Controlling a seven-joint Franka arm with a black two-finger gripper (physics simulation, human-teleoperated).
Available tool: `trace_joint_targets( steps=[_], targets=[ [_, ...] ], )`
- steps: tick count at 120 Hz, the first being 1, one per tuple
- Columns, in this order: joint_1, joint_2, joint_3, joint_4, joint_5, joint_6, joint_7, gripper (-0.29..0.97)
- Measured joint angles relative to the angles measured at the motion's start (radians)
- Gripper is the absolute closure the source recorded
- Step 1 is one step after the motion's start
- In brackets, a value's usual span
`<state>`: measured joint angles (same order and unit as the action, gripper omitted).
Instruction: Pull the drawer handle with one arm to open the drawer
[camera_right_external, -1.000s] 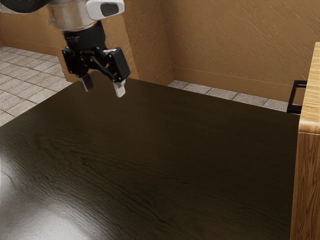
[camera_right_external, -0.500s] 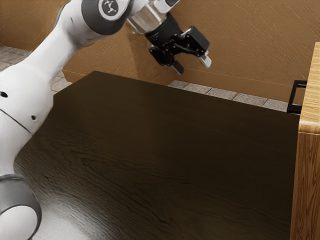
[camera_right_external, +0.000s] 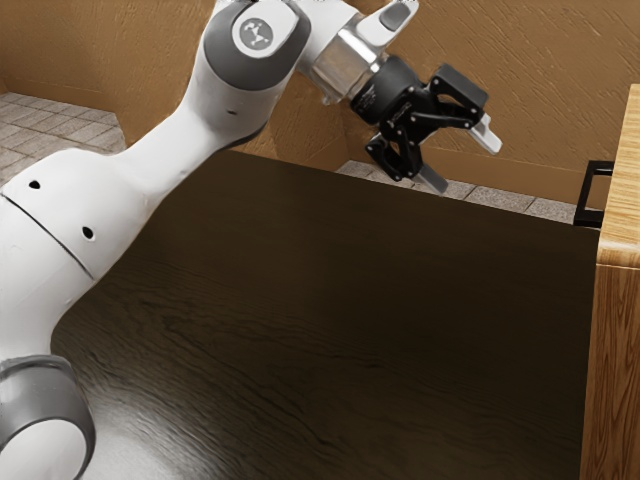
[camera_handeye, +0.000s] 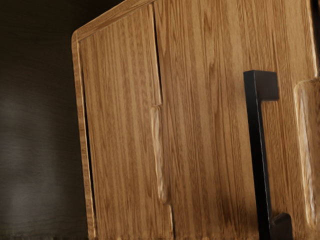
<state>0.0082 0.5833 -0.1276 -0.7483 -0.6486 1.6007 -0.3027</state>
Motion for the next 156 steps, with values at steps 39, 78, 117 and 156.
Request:
trace_joint_targets(
  steps=[39,78,117,156],
  targets=[
    [-0.048,0.146,-0.024,0.195,-0.013,0.021,-0.069,0.02],
    [-0.078,0.166,-0.057,0.185,-0.014,0.092,-0.109,0.26],
    [-0.093,0.202,-0.063,0.179,-0.012,0.142,-0.131,0.32],
    [-0.096,0.194,-0.057,0.164,0.031,0.148,-0.139,0.49]
  ],
)
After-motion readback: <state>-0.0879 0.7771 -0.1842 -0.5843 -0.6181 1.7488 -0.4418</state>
